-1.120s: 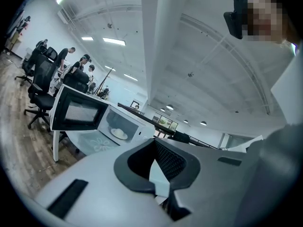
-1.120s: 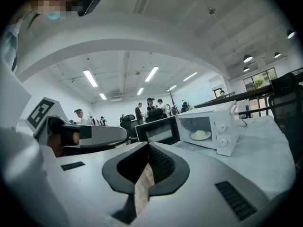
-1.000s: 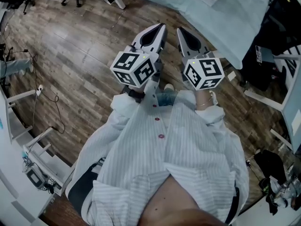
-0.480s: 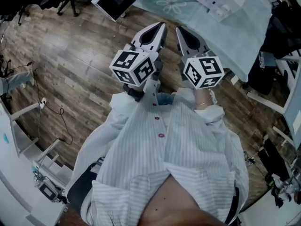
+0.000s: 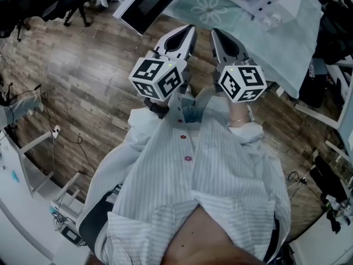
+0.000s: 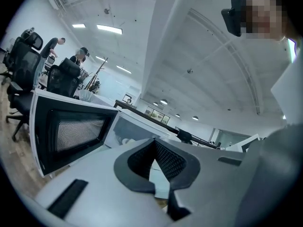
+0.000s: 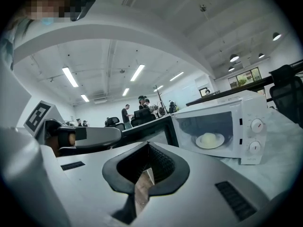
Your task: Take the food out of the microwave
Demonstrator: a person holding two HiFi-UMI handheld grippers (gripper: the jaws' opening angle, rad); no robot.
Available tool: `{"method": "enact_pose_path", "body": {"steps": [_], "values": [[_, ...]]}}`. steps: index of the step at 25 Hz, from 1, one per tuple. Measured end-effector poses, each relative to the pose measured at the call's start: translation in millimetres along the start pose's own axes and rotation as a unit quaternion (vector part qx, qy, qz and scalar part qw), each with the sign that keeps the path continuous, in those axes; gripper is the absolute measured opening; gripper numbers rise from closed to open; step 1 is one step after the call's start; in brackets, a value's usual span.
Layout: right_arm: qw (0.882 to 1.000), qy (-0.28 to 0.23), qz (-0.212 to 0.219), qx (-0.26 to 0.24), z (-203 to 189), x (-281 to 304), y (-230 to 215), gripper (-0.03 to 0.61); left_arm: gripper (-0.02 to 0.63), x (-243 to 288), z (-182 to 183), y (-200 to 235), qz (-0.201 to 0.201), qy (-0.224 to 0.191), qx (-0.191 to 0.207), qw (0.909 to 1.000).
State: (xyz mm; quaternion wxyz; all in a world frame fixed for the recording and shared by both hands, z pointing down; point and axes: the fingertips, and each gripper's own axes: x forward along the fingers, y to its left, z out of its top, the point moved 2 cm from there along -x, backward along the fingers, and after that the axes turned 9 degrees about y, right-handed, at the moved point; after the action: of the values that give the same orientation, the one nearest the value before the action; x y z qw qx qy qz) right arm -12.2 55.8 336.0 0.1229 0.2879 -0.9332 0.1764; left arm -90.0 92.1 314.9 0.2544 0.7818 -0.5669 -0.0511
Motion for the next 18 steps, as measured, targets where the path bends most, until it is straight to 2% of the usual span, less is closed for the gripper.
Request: {"method": "enact_pose_path", "body": {"steps": [7, 18], "values": [[0.999, 0.009, -0.029, 0.013, -2.3, 10.4, -10.6, 0.032, 0.009, 8.0, -3.7, 20.8, -0.012, 0.019, -0.017, 0.9996], [0.998, 0.008, -0.052, 0.043, 17.7, 48.9, -77.0, 0.032, 0.008, 75.7, 17.7, 48.4, -0.025, 0.028, -0.018, 0.9991]]}}
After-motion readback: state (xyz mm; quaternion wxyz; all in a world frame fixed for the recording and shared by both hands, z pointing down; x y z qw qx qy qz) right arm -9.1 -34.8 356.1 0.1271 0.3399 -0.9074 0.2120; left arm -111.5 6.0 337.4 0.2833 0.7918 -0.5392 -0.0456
